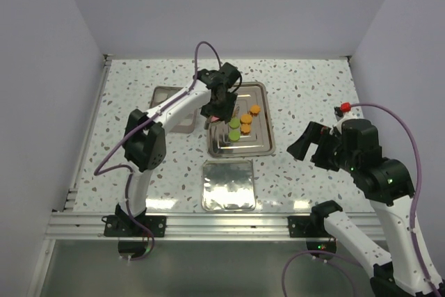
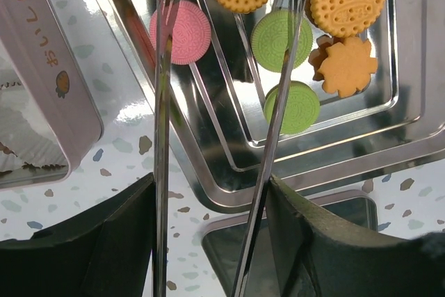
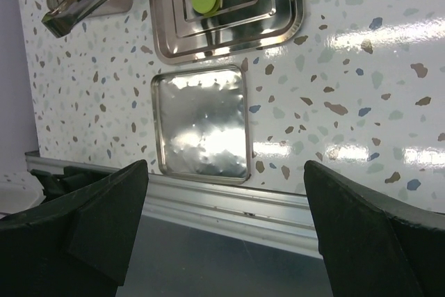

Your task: Pack the cookies

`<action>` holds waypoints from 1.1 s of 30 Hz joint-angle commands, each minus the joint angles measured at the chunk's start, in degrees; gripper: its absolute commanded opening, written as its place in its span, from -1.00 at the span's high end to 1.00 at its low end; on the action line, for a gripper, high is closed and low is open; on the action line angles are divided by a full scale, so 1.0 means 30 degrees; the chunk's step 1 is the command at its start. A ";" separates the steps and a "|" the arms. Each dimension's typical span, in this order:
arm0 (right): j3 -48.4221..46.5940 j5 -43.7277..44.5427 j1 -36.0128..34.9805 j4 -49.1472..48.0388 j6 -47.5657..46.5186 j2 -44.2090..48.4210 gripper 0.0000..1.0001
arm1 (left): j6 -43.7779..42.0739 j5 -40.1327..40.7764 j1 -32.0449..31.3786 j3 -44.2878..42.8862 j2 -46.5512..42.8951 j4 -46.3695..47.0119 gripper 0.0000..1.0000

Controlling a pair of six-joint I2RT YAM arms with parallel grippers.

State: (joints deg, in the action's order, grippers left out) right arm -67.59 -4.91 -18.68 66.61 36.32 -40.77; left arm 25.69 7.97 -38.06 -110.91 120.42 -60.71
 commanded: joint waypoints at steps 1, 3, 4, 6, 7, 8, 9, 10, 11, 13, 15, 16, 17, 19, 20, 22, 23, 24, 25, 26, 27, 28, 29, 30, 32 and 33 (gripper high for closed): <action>-0.0643 0.0493 0.0044 -0.0376 -0.0503 -0.0236 -0.94 | -0.0420 0.0245 -0.0085 -0.0881 0.0084 0.0402 -0.28; -0.0643 0.0464 0.0044 -0.0435 -0.0620 -0.0295 -0.94 | -0.0390 0.0332 -0.0085 -0.0910 0.0201 0.0344 -0.22; -0.0643 0.0464 0.0044 -0.0435 -0.0679 -0.0295 -0.94 | -0.0361 0.0420 -0.0085 -0.0910 0.0231 0.0314 -0.20; -0.0643 0.0435 0.0044 -0.0494 -0.0767 -0.0354 -0.94 | -0.0303 0.0479 -0.0114 -0.0910 0.0289 0.0256 -0.15; -0.0643 0.0405 0.0015 -0.0523 -0.0796 -0.0383 -0.95 | -0.0303 0.0479 -0.0115 -0.0881 0.0318 0.0226 -0.13; -0.0643 0.0405 0.0073 -0.0552 -0.0855 -0.0383 -0.95 | -0.0245 0.0508 -0.0115 -0.0852 0.0319 0.0197 -0.09; -0.0614 0.0347 0.0044 -0.0553 -0.0913 -0.0383 -0.95 | -0.0244 0.0537 -0.0144 -0.0851 0.0319 0.0197 -0.07; -0.0585 0.0289 0.0044 -0.0582 -0.0943 -0.0412 -0.95 | -0.0244 0.0596 -0.0173 -0.0764 0.0319 0.0197 -0.05; -0.0584 0.0259 0.0044 -0.0582 -0.1001 -0.0442 -0.95 | -0.0244 0.0625 -0.0202 -0.0734 0.0319 0.0168 -0.02; -0.0497 0.0200 0.0044 -0.0640 -0.1060 -0.0471 -0.95 | -0.0185 0.0713 -0.0261 -0.0763 0.0260 0.0109 0.02; -0.0380 0.0112 0.0044 -0.0728 -0.1119 -0.0500 -0.95 | -0.0127 0.0714 -0.0261 -0.1025 0.0085 0.0022 0.06; -0.0350 0.0083 0.0044 -0.0757 -0.1148 -0.0471 -0.94 | -0.0156 0.0772 -0.0261 -0.1172 0.0026 -0.0124 0.06; -0.0292 0.0054 0.0044 -0.0787 -0.1177 -0.0500 -0.95 | -0.0156 0.0801 -0.0261 -0.1377 -0.0003 -0.0299 0.07; -0.0204 0.0025 0.0044 -0.0933 -0.1177 -0.0500 -0.95 | -0.0127 0.1006 -0.0261 -0.2313 0.0025 -0.0970 0.10; -0.0058 -0.0063 0.0044 -0.0991 -0.1148 -0.0529 -0.95 | -0.0185 0.1123 -0.0261 -0.2606 -0.0032 -0.1178 0.10; 0.0030 -0.0151 0.0044 -0.1196 -0.1119 -0.0588 -0.95 | -0.0214 0.1444 -0.0232 -0.3337 -0.0207 -0.1763 0.10; 0.0176 -0.0238 0.0015 -0.1255 -0.1119 -0.0617 -0.95 | -0.0215 0.1591 -0.0203 -0.3544 -0.0470 -0.1940 0.11; 0.0264 -0.0355 0.0015 -0.1430 -0.1119 -0.0618 -0.95 | -0.0273 0.1679 -0.0174 -0.3663 -0.0646 -0.2087 0.11; 0.0323 -0.0444 0.0044 -0.1548 -0.1119 -0.0705 -0.95 | -0.0302 0.1825 -0.0115 -0.3722 -0.1025 -0.2320 0.11; 0.0440 -0.0531 0.0044 -0.1607 -0.1119 -0.0734 -0.95 | -0.0303 0.1856 0.0088 -0.3722 -0.1261 -0.2410 0.12; 0.0470 -0.0677 0.0044 -0.1752 -0.1119 -0.0764 -0.95 | -0.0332 0.1914 0.0177 -0.3577 -0.1495 -0.2469 0.12; 0.0499 -0.0737 0.0044 -0.1841 -0.1119 -0.0793 -0.95 | -0.0303 0.1944 0.0352 -0.3489 -0.1759 -0.2614 0.12; 0.0616 -0.0795 0.0015 -0.1900 -0.1119 -0.0851 -0.95 | -0.0361 0.1973 0.0731 -0.3343 -0.2283 -0.2645 0.13; 0.0646 -0.0825 0.0044 -0.1958 -0.1090 -0.0881 -0.94 | -0.0390 0.2002 0.0967 -0.3167 -0.2550 -0.2645 0.13; 0.0733 -0.0942 0.0015 -0.2192 -0.1031 -0.0940 -0.94 | -0.0507 0.1944 0.1900 -0.2582 -0.3455 -0.2528 0.13; 0.0763 -0.0971 0.0044 -0.2309 -0.1031 -0.0998 -0.94 | -0.0595 0.1944 0.2284 -0.2116 -0.3722 -0.2499 0.13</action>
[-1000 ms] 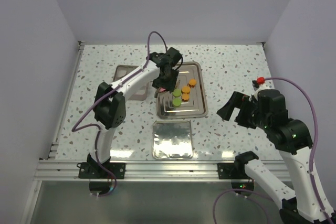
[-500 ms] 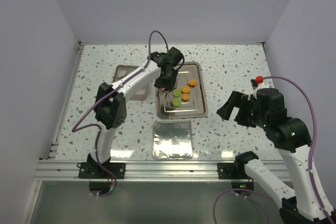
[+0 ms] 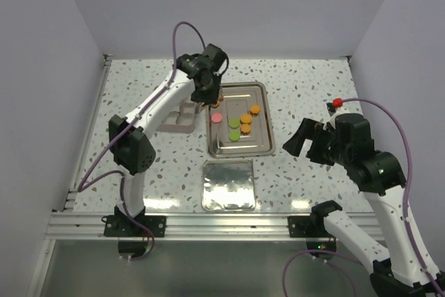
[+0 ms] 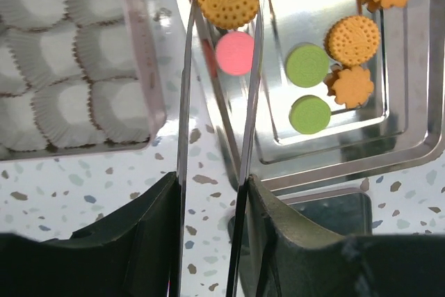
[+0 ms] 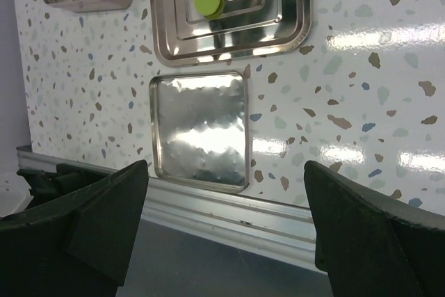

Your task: Pack the cookies

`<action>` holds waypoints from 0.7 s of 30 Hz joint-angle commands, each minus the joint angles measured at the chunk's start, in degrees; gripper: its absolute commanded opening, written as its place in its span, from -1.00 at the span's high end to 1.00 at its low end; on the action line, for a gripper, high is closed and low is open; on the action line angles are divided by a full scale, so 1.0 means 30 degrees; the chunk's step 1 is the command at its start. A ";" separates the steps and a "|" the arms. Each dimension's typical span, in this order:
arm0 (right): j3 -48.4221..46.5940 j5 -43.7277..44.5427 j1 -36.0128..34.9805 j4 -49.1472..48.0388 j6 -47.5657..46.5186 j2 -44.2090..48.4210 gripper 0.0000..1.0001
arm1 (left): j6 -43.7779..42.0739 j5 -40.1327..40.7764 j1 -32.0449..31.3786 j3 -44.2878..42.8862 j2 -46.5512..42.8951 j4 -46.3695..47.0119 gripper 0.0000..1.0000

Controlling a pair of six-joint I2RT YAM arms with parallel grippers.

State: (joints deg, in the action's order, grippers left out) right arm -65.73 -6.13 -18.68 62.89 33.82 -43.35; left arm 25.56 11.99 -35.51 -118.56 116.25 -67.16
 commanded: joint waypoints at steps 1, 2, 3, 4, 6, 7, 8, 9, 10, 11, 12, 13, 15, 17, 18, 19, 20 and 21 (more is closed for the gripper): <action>0.0144 -0.0564 0.0044 -0.1159 -0.0171 -0.0139 -0.95 | -0.0726 0.0516 0.1841 0.0642 -0.2594 -0.0262 0.13; 0.0202 -0.0564 0.0044 -0.1189 -0.0171 -0.0168 -0.95 | -0.0873 0.0516 0.2628 0.0847 -0.3118 -0.0174 0.13; 0.0203 -0.0564 0.0044 -0.1305 -0.0171 -0.0226 -0.95 | -0.1048 0.0545 0.3013 0.1197 -0.3327 -0.0057 0.12; 0.0261 -0.0622 0.0044 -0.1364 -0.0171 -0.0285 -0.95 | -0.1398 0.0603 0.3365 0.1317 -0.3532 -0.0056 0.12; 0.0290 -0.0681 0.0044 -0.1539 -0.0141 -0.0431 -0.95 | -0.1751 0.0865 0.4303 0.1551 -0.3826 -0.0085 0.12; 0.0319 -0.0739 0.0073 -0.1570 -0.0142 -0.0461 -0.95 | -0.2043 0.0896 0.4567 0.1697 -0.3972 0.0001 0.12; 0.0349 -0.0769 0.0015 -0.1628 -0.0142 -0.0577 -0.94 | -0.2104 0.0838 0.5121 0.1902 -0.4118 0.0118 0.12; 0.0349 -0.0769 0.0015 -0.1687 -0.0113 -0.0665 -0.94 | -0.2134 0.0722 0.5417 0.2368 -0.4236 0.0381 0.12; 0.0349 -0.0798 0.0044 -0.1687 -0.0141 -0.0724 -0.94 | -0.2134 0.0721 0.5681 0.2576 -0.4382 0.0499 0.12; 0.0349 -0.0769 0.0015 -0.1716 -0.0171 -0.0754 -0.94 | -0.2134 0.0779 0.6060 0.2752 -0.4383 0.0616 0.12; 0.0320 -0.0769 0.0044 -0.1745 -0.0171 -0.0783 -0.94 | -0.2105 0.0895 0.6209 0.3072 -0.4383 0.0734 0.12; 0.0320 -0.0711 0.0044 -0.1746 -0.0200 -0.0841 -0.94 | -0.2134 0.1099 0.6356 0.3250 -0.4383 0.0996 0.12; 0.0232 -0.0623 0.0044 -0.1775 -0.0288 -0.0929 -0.94 | -0.2134 0.1218 0.6678 0.3572 -0.4325 0.1261 0.12; 0.0116 -0.0506 0.0044 -0.1746 -0.0463 -0.1076 -0.94 | -0.2163 0.1365 0.6941 0.3632 -0.4092 0.1525 0.12; 0.0086 -0.0476 0.0044 -0.1746 -0.0493 -0.1134 -0.94 | -0.2221 0.1568 0.7001 0.3661 -0.3975 0.1584 0.12; -0.0031 -0.0447 0.0044 -0.1717 -0.0580 -0.1309 -0.94 | -0.2309 0.1686 0.7147 0.3662 -0.3770 0.1613 0.12; -0.0090 -0.0418 0.0044 -0.1716 -0.0668 -0.1340 -0.94 | -0.2339 0.1832 0.7235 0.3691 -0.3652 0.1643 0.12; -0.0119 -0.0359 0.0015 -0.1687 -0.0756 -0.1427 -0.94 | -0.2426 0.2095 0.7323 0.3720 -0.3535 0.1643 0.11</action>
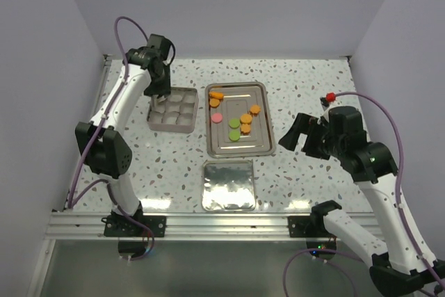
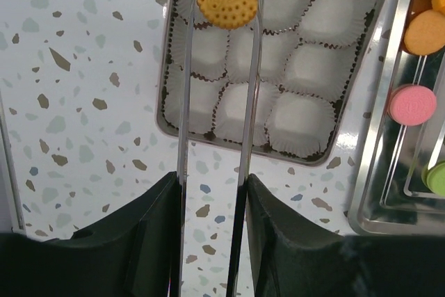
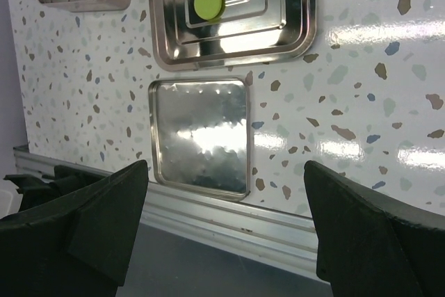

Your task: Pack the cookies

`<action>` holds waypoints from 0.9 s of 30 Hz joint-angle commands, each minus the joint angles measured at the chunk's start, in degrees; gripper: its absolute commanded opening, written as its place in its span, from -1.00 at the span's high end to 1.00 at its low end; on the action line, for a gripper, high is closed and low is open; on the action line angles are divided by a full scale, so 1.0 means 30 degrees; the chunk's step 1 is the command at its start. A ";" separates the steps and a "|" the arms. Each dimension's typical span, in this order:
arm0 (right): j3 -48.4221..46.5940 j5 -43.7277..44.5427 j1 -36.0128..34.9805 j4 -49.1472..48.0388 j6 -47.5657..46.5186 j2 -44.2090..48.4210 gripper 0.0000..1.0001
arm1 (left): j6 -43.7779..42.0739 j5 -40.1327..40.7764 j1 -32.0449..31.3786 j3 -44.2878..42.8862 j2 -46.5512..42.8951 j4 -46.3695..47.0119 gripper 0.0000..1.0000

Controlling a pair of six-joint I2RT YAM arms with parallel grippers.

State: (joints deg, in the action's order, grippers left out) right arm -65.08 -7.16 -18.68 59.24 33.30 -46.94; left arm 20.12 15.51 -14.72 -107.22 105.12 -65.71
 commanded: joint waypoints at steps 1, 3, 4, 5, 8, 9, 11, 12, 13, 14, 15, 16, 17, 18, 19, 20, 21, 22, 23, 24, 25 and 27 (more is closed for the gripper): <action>-0.0396 0.0013 0.0044 -0.0470 -0.0611 -0.0349 -0.94 | -0.0671 0.0983 0.0598 -0.0032 0.0349 0.1191 0.11; -0.0513 0.0100 0.0044 -0.0441 -0.0758 -0.0496 -0.94 | -0.0788 0.0983 0.0804 0.0143 0.0496 0.1424 0.10; -0.0572 0.0159 0.0044 -0.0412 -0.0903 -0.0555 -0.94 | -0.0817 0.0983 0.0950 0.0260 0.0555 0.1542 0.10; -0.0602 0.0188 0.0044 -0.0383 -0.0933 -0.0671 -0.94 | -0.0847 0.0983 0.0981 0.0464 0.0555 0.1717 0.10; -0.0690 0.0276 0.0044 -0.0383 -0.1138 -0.0876 -0.94 | -0.0935 0.0925 0.1069 0.0758 0.0730 0.2245 0.07; -0.0690 0.0277 0.0044 -0.0412 -0.1168 -0.0965 -0.94 | -0.0935 0.0867 0.1069 0.0817 0.0876 0.2507 0.04; -0.0719 0.0248 0.0044 -0.0441 -0.1285 -0.1141 -0.94 | -0.0877 0.0895 0.1098 0.0760 0.1111 0.2655 0.03; -0.0719 0.0247 0.0044 -0.0441 -0.1314 -0.1228 -0.94 | -0.0847 0.0924 0.1098 0.0730 0.1344 0.2685 0.01; -0.0806 0.0247 0.0044 -0.0470 -0.1373 -0.1258 -0.94 | -0.0818 0.0954 0.1098 0.0701 0.1433 0.2715 -0.01; -0.0807 0.0247 0.0044 -0.0499 -0.1402 -0.1316 -0.94 | -0.0789 0.0983 0.1127 0.0643 0.1492 0.2715 -0.04; -0.0807 0.0276 0.0044 -0.0500 -0.1402 -0.1375 -0.94 | -0.0730 0.1041 0.1128 0.0584 0.1638 0.2744 -0.11; -0.0836 0.0219 0.0044 -0.0500 -0.1431 -0.1405 -0.94 | -0.0701 0.1071 0.1128 0.0554 0.1726 0.2744 -0.13; -0.0836 0.0218 0.0044 -0.0500 -0.1490 -0.1463 -0.94 | -0.0701 0.1100 0.1128 0.0496 0.1727 0.2802 -0.15; -0.0836 0.0218 0.0044 -0.0529 -0.1490 -0.1463 -0.94 | -0.0701 0.1129 0.1128 0.0467 0.1814 0.2832 -0.21; -0.0865 0.0218 0.0044 -0.0500 -0.1490 -0.1492 -0.94 | -0.0701 0.1188 0.1128 0.0437 0.1815 0.2861 -0.23; -0.0866 0.0218 0.0044 -0.0500 -0.1519 -0.1493 -0.94 | -0.0701 0.1217 0.1128 0.0350 0.1815 0.2832 -0.24; -0.0866 0.0247 0.0044 -0.0500 -0.1520 -0.1493 -0.94 | -0.0701 0.1276 0.1128 0.0291 0.1844 0.2774 -0.26; -0.0866 0.0247 0.0044 -0.0471 -0.1578 -0.1464 -0.94 | -0.0701 0.1305 0.1128 0.0233 0.1815 0.2773 -0.27; -0.0837 0.0276 0.0044 -0.0499 -0.1607 -0.1434 -0.94 | -0.0701 0.1334 0.1128 0.0116 0.1815 0.2686 -0.27; -0.0865 0.0306 0.0044 -0.0442 -0.1607 -0.1405 -0.94 | -0.0672 0.1335 0.1128 0.0028 0.1786 0.2599 -0.27; -0.0866 0.0335 0.0044 -0.0441 -0.1607 -0.1376 -0.94 | -0.0613 0.1335 0.1128 -0.0118 0.1728 0.2511 -0.27; -0.0836 0.0335 0.0044 -0.0383 -0.1578 -0.1288 -0.94 | -0.0467 0.1160 0.1128 -0.0645 0.1582 0.2219 -0.27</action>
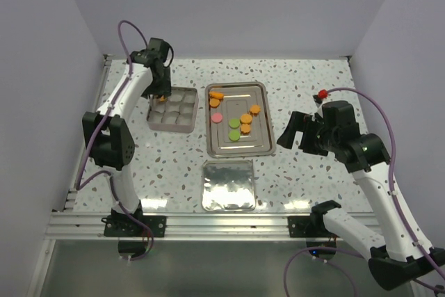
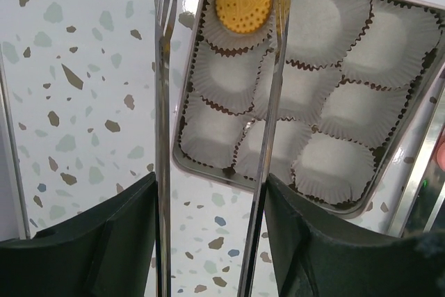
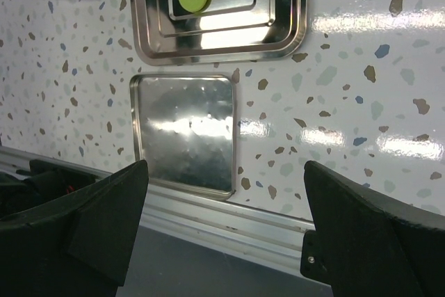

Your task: Pack the cookies

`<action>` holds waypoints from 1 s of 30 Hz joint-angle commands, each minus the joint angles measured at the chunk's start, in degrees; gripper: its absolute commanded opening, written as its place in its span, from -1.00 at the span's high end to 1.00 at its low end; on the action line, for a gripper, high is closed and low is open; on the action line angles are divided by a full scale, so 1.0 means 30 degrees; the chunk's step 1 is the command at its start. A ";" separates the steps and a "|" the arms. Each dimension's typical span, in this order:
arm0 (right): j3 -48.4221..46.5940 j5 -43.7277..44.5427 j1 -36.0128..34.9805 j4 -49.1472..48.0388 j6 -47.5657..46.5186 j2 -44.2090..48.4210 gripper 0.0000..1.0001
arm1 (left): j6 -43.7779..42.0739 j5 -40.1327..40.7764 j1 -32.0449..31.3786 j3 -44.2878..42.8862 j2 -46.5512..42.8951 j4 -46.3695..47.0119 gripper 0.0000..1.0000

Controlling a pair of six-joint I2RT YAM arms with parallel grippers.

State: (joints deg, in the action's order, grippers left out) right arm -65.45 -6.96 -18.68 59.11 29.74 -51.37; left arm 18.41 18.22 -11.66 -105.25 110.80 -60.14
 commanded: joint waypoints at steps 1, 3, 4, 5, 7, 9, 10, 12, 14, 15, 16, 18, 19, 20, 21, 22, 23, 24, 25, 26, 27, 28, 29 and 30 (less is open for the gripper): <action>-0.0683 0.0270 0.0044 -0.0368 -0.0391 0.0220 -0.94 | 0.0189 0.0140 0.0108 -0.1506 -0.0400 0.0243 -0.27; -0.0683 0.0240 0.0044 -0.0339 -0.0362 0.0279 -0.94 | 0.0365 -0.0356 -0.0009 -0.2209 -0.0518 0.0009 -0.27; -0.0654 0.0182 0.0044 -0.0339 -0.0332 0.0308 -0.94 | 0.0424 -0.0389 -0.0126 -0.2414 -0.0548 -0.0080 -0.27; -0.0596 0.0153 0.0044 -0.0310 -0.0303 0.0338 -0.94 | 0.0482 -0.0389 -0.0272 -0.2967 -0.0490 -0.0226 -0.27; -0.0566 0.0094 0.0015 -0.0281 -0.0245 0.0425 -0.94 | 0.0541 -0.0272 -0.0942 -0.3497 -0.0227 -0.0694 -0.27; -0.0449 0.0123 0.0015 -0.0164 -0.0040 0.0542 -0.94 | 0.0658 -0.0213 -0.1849 -0.4317 0.0124 -0.1192 -0.27; -0.0420 0.0123 0.0044 -0.0163 -0.0039 0.0543 -0.94 | 0.0775 -0.0184 -0.2203 -0.4523 0.0242 -0.1339 -0.27; -0.0361 0.0123 0.0044 -0.0017 0.0078 0.0688 -0.94 | 0.1096 -0.0242 -0.2964 -0.5197 0.0563 -0.1720 -0.27; -0.0303 0.0414 0.0044 0.0274 0.0224 0.0806 -0.94 | 0.1360 -0.0330 -0.4224 -0.5521 0.0711 -0.1896 -0.27; -0.0302 0.0532 0.0073 0.0421 0.0254 0.0865 -0.94 | 0.1652 -0.0562 -0.4634 -0.5492 0.0770 -0.1926 -0.27; -0.0273 0.0678 0.0044 0.0568 0.0341 0.0952 -0.94 | 0.1829 -0.0681 -0.5422 -0.5405 0.0770 -0.1868 -0.27; -0.0156 0.1174 0.0015 0.1094 0.0488 0.1070 -0.94 | 0.2122 -0.1031 -0.6681 -0.4908 0.0741 -0.1693 -0.27; -0.0098 0.1381 0.0015 0.1271 0.0575 0.1157 -0.94 | 0.2182 -0.1063 -0.7153 -0.4703 0.0741 -0.1663 -0.27; -0.0068 0.1528 0.0044 0.1621 0.0576 0.1187 -0.94 | 0.2211 -0.1063 -0.7593 -0.4295 0.0683 -0.1576 -0.27; -0.0068 0.1732 0.0044 0.1827 0.0576 0.1187 -0.94 | 0.2269 -0.0976 -0.8439 -0.4030 0.0683 -0.1604 -0.27; -0.0039 0.1996 0.0044 0.1974 0.0576 0.1187 -0.94 | 0.2328 -0.1004 -0.8795 -0.3447 0.0654 -0.1546 -0.27; -0.0010 0.2172 0.0044 0.2150 0.0547 0.1245 -0.94 | 0.2300 -0.1091 -0.9118 -0.3093 0.0566 -0.1400 -0.27; 0.0020 0.2261 0.0044 0.2441 0.0576 0.1304 -0.94 | 0.2386 -0.1150 -0.9701 -0.2713 0.0362 -0.1080 -0.27; 0.0107 0.2291 0.0044 0.2531 0.0576 0.1392 -0.94 | 0.2387 -0.1267 -0.9968 -0.2332 0.0215 -0.0932 -0.27; 0.0195 0.2291 0.0044 0.2677 0.0605 0.1538 -0.94 | 0.2416 -0.1413 -1.0174 -0.1661 0.0127 -0.0669 -0.27; 0.0254 0.2291 0.0044 0.2708 0.0605 0.1597 -0.94 | 0.2504 -0.1443 -1.0524 -0.1393 -0.0106 -0.0637 -0.27; 0.0370 0.2291 0.0044 0.2795 0.0634 0.1685 -0.94 | 0.2533 -0.1415 -1.0730 -0.0985 -0.0166 -0.0608 -0.27; 0.0430 0.2291 0.0044 0.2941 0.0664 0.1772 -0.94 | 0.2563 -0.1385 -1.0877 -0.0777 -0.0254 -0.0637 -0.27; 0.0575 0.2291 0.0015 0.3029 0.0664 0.1831 -0.94 | 0.2621 -0.1356 -1.1140 -0.0572 -0.0429 -0.0579 -0.27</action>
State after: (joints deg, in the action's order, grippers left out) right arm -64.62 -1.87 -18.68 66.02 31.05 -46.94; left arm 24.73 13.89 -44.23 -108.40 113.14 -63.53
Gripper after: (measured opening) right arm 0.971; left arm 0.637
